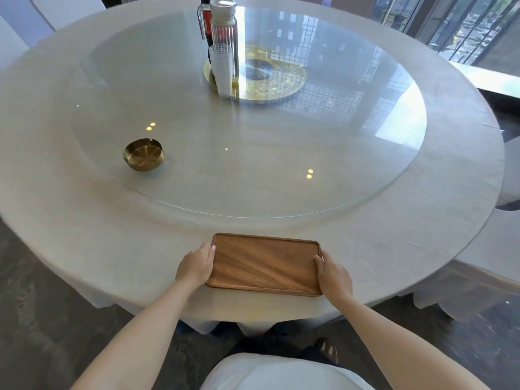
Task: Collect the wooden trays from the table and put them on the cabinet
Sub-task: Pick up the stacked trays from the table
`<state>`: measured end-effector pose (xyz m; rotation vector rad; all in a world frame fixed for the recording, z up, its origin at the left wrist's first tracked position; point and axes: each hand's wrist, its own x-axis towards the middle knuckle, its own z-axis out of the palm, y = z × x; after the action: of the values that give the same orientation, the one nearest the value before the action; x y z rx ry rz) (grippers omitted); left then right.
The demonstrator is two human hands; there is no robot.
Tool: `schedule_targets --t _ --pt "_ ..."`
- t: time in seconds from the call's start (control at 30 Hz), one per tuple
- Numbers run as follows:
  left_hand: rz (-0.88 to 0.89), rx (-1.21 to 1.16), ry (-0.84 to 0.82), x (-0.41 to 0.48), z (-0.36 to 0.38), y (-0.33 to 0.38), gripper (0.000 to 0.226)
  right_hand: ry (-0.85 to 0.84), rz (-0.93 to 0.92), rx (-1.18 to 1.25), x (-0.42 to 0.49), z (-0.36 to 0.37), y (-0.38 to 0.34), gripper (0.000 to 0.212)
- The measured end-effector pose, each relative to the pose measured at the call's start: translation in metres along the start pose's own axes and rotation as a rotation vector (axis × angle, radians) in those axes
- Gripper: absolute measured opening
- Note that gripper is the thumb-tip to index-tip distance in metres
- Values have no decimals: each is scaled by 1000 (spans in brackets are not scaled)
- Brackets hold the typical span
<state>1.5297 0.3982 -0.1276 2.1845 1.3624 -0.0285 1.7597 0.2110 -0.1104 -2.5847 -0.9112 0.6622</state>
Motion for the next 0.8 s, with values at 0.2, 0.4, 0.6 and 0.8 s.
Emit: schedule_targets --t 0.2,0.4,0.6,0.8 --pt "-29 -41 -13 0 0 1 34 -48 1 6 -1 -1 1 40" --pt "-126 -124 -31 5 -2 -3 47 -61 69 81 -3 -11 2 45" --pt "-209 -126 -92 10 -4 1 50 -71 196 157 -6 -7 -6 57" --pt "-277 -243 -192 8 2 4 69 -135 277 214 -3 -4 -10 61"
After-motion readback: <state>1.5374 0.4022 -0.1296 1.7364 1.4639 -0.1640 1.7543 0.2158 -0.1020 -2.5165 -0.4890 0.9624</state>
